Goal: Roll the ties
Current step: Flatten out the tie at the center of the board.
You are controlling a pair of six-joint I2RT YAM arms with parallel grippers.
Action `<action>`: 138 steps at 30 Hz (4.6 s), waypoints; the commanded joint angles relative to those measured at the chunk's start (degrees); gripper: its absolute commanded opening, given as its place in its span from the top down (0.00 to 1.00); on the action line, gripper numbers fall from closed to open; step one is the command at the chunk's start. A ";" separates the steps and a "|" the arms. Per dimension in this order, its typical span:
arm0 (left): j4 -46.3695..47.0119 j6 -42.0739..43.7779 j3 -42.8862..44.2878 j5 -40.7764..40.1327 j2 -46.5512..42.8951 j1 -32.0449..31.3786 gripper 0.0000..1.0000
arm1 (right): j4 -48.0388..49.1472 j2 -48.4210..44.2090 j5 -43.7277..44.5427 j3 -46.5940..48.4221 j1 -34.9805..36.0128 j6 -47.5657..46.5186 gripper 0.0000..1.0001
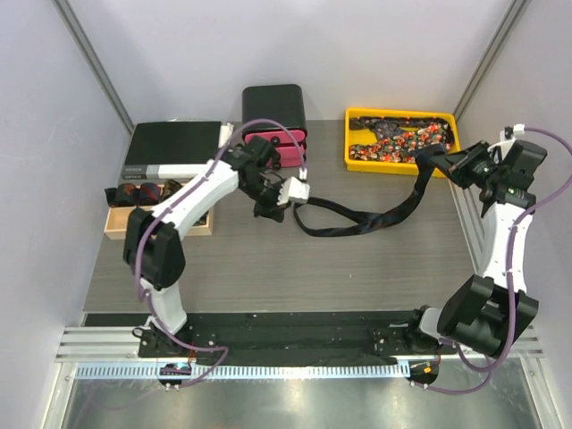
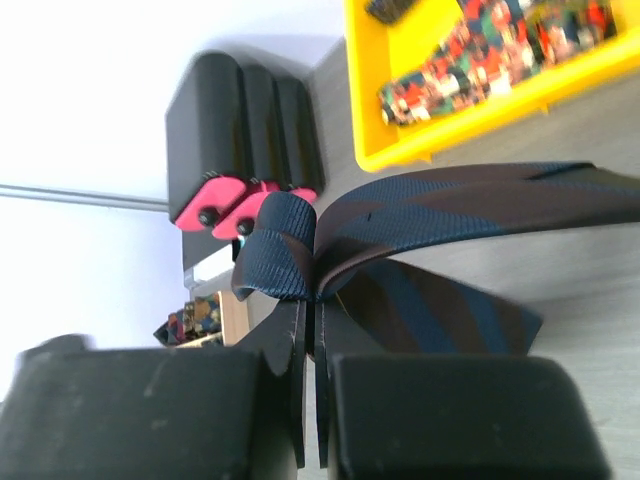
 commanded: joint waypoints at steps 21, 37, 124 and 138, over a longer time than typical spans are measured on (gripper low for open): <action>9.75 0.62 7.14 -6.30 14.08 -5.34 0.30 | 2.90 3.76 -1.16 -8.89 -0.20 -2.34 0.99; -1.90 -2.87 8.02 -11.69 13.49 -6.32 1.00 | 1.76 1.48 -3.52 -6.52 -3.70 -3.58 0.99; -5.87 -7.99 1.25 -21.70 10.04 7.48 0.94 | -15.21 41.38 32.68 6.85 -6.18 -58.07 0.94; -5.88 -12.28 7.32 -28.10 19.18 10.47 0.86 | -14.24 41.91 34.70 7.72 -6.09 -59.65 0.94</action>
